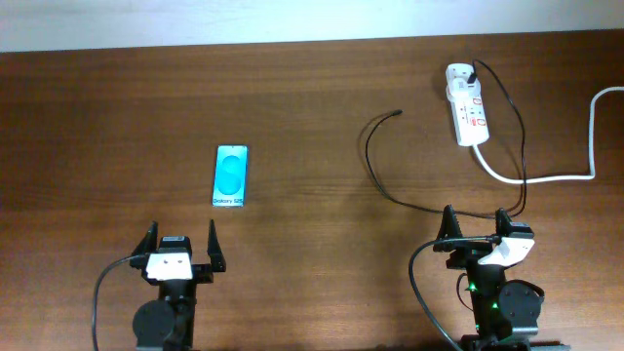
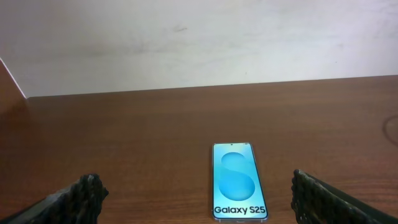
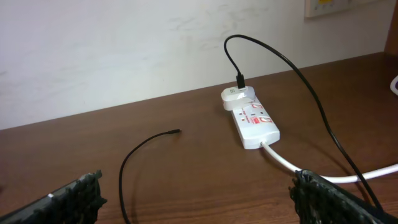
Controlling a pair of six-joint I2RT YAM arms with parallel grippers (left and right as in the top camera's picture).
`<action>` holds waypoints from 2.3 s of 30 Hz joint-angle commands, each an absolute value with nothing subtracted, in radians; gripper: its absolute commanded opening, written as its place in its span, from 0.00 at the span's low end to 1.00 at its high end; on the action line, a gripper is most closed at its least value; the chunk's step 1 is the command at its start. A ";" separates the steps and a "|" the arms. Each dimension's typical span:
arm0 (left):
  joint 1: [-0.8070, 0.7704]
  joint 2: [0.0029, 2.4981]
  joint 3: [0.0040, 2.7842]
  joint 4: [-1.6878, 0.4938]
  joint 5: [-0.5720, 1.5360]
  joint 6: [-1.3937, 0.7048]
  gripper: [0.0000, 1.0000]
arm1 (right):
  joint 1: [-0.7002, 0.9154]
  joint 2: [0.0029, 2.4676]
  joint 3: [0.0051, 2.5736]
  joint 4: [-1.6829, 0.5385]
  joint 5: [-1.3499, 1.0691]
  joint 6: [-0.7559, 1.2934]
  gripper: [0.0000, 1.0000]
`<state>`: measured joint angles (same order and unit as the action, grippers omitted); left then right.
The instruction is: Plug charger to phone and switch on socket
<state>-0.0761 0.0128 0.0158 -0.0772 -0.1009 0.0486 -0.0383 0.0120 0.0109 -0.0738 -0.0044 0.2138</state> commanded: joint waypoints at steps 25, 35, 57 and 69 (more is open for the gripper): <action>-0.071 0.005 0.009 -0.075 -0.087 0.039 0.99 | -0.031 0.006 0.006 -0.079 -0.010 0.218 0.98; -0.071 0.005 0.014 -0.075 -0.038 0.038 0.99 | -0.031 0.006 0.006 -0.079 -0.010 0.218 0.98; -0.071 0.410 0.649 -0.348 0.084 0.015 0.99 | -0.031 0.006 0.006 -0.079 -0.010 0.218 0.98; -0.071 0.884 1.112 -0.581 0.171 0.010 0.99 | -0.031 0.006 0.006 -0.079 -0.010 0.218 0.98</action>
